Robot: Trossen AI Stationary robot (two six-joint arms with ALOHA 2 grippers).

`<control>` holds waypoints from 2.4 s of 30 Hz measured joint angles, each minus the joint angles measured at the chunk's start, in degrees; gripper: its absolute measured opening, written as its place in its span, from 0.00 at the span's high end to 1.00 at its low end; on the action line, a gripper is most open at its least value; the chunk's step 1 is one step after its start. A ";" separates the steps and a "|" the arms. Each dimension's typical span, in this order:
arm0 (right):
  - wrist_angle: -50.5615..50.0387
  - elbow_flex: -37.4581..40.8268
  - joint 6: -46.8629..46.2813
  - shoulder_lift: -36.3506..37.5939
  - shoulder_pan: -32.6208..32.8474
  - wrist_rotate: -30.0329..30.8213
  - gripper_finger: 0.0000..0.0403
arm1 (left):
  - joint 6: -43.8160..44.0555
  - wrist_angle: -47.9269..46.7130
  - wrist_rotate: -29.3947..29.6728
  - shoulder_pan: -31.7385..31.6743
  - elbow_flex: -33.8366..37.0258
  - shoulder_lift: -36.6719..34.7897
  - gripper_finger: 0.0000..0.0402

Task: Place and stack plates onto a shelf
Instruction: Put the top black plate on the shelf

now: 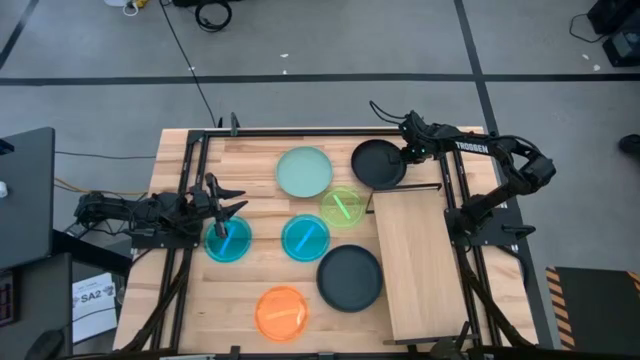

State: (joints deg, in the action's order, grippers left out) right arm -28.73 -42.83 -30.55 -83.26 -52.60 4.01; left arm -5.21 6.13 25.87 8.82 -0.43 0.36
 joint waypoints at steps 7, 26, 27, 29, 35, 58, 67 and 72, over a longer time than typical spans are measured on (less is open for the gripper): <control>0.03 0.00 -0.28 3.13 -0.25 0.00 0.99 | 0.00 -0.02 0.00 -0.02 0.00 0.00 0.66; -5.04 -0.02 -0.85 7.82 -2.27 -1.99 1.00 | 0.00 -0.01 0.00 0.00 -0.01 -0.01 0.66; -5.17 -0.02 -0.85 7.28 -2.09 -1.99 1.00 | 0.00 0.00 0.00 0.00 0.00 0.00 0.66; -4.82 -0.02 -0.85 6.29 -1.59 -1.99 1.00 | 0.00 -0.02 -0.01 0.00 0.00 -0.01 0.66; -4.34 -0.02 -0.85 4.38 -1.03 -0.72 1.00 | 0.00 0.00 0.00 0.00 0.00 -0.02 0.66; -3.26 -0.02 -0.92 3.62 -1.03 1.11 0.79 | -0.02 0.00 0.00 -0.02 0.00 -0.02 0.66; -2.60 0.16 -1.03 3.64 -1.05 3.58 0.61 | 0.00 0.00 0.00 -0.02 -0.01 -0.02 0.66; 3.44 4.51 -3.89 3.66 -0.55 4.44 0.56 | -0.02 0.00 0.00 0.00 0.00 -0.02 0.66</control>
State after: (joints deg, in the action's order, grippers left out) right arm -25.29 -38.32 -34.43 -79.59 -53.15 8.45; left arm -5.23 6.13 25.87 8.82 -0.43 0.34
